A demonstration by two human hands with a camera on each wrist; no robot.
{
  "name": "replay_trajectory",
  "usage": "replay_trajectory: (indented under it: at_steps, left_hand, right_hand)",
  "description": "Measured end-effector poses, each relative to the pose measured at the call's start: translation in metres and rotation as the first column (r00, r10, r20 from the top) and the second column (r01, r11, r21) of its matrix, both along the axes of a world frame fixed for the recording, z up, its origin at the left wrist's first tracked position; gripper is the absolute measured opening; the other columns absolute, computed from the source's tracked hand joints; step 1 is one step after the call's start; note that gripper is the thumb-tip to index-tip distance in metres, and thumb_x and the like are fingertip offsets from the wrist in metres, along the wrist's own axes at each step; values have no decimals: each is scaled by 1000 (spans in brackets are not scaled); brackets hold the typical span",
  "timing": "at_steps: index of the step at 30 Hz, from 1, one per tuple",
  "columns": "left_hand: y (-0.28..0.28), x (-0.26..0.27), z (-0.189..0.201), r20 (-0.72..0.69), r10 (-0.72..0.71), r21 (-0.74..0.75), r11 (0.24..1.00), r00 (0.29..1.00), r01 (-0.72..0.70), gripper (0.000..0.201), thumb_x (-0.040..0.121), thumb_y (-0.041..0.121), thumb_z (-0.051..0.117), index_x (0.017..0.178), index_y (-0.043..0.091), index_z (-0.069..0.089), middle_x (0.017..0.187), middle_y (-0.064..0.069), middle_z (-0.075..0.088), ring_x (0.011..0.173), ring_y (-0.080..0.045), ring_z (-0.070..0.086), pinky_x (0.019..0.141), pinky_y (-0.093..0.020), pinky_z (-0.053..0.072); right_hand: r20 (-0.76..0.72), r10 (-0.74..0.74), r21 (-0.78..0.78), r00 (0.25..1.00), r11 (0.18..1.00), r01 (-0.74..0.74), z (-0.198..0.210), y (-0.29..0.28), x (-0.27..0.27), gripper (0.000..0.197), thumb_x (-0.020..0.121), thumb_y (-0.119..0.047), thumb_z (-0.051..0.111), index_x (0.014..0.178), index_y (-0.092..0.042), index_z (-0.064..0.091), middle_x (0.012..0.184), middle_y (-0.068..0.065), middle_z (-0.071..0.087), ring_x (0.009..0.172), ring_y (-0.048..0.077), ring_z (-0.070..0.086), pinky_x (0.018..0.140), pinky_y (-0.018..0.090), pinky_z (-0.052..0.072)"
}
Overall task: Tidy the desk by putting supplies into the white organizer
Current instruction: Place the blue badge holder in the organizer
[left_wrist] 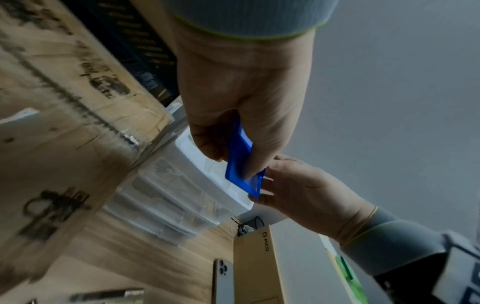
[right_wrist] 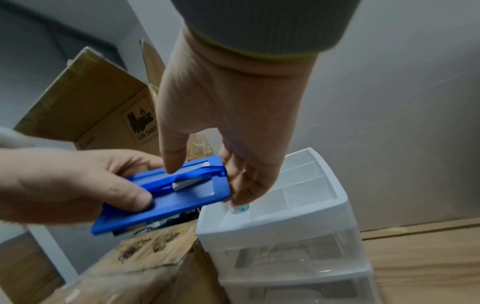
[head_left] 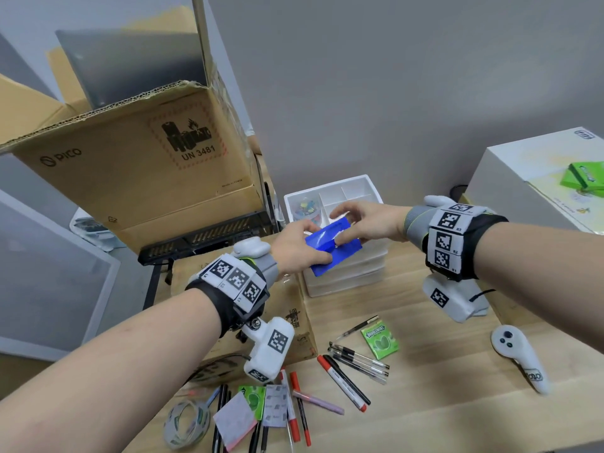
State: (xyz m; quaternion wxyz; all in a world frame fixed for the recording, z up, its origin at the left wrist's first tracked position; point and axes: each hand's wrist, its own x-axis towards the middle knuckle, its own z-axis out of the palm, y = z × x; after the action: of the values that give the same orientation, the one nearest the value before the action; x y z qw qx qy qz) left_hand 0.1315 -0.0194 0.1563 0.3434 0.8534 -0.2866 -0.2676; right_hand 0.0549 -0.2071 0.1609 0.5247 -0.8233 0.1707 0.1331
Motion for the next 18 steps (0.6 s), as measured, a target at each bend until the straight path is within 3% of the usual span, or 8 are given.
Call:
replay_trajectory:
  at_steps: [2,6,9,12,14,18]
  left_hand:
    - [-12,4,1,82,-65,57,997,995,60,44,66,22,83,103,19,59,94,-11,71,78,-26,67,72,-40,57]
    - [-29,13,1,142,-76,76,995,987,65,47,66,23,82,104,20,55,100,-7,68,86,-25,67,75,-40,58]
    - [-34,22,-3,148,-22,7,1000,989,21,76,58,34,86,120,18,46,106,-3,61,88,-22,63,79,-39,57]
    - [-32,28,-9,222,32,-17,999,975,-29,96,60,34,88,137,15,34,124,-5,48,105,-20,54,92,-37,53]
    - [-29,34,-15,269,52,29,998,962,-62,90,66,29,85,138,12,35,129,-7,45,112,-22,52,95,-36,50]
    - [-24,39,-28,270,76,136,984,960,-115,76,69,30,79,132,13,41,123,-6,47,105,-25,55,86,-33,51]
  right_hand:
    - [53,72,-68,996,995,-68,3,-7,4,54,80,-15,78,126,-28,55,105,-2,67,95,14,65,87,26,52]
    - [44,192,-252,980,952,-175,15,-21,15,19,86,-7,69,100,-19,69,91,0,71,79,13,62,73,20,50]
    - [131,140,-401,981,913,-77,17,-37,27,14,86,-8,65,88,-21,69,85,1,71,76,18,62,71,24,51]
    - [242,33,-519,970,849,101,12,-56,37,18,86,-8,60,91,-23,68,90,1,70,83,23,63,78,32,53]
    - [244,7,-586,970,798,142,4,-65,44,21,87,-8,56,96,-24,68,95,1,70,88,25,62,82,34,52]
    - [159,61,-699,985,712,69,-18,-66,54,32,88,-11,49,104,-30,69,101,-3,69,93,25,59,84,36,49]
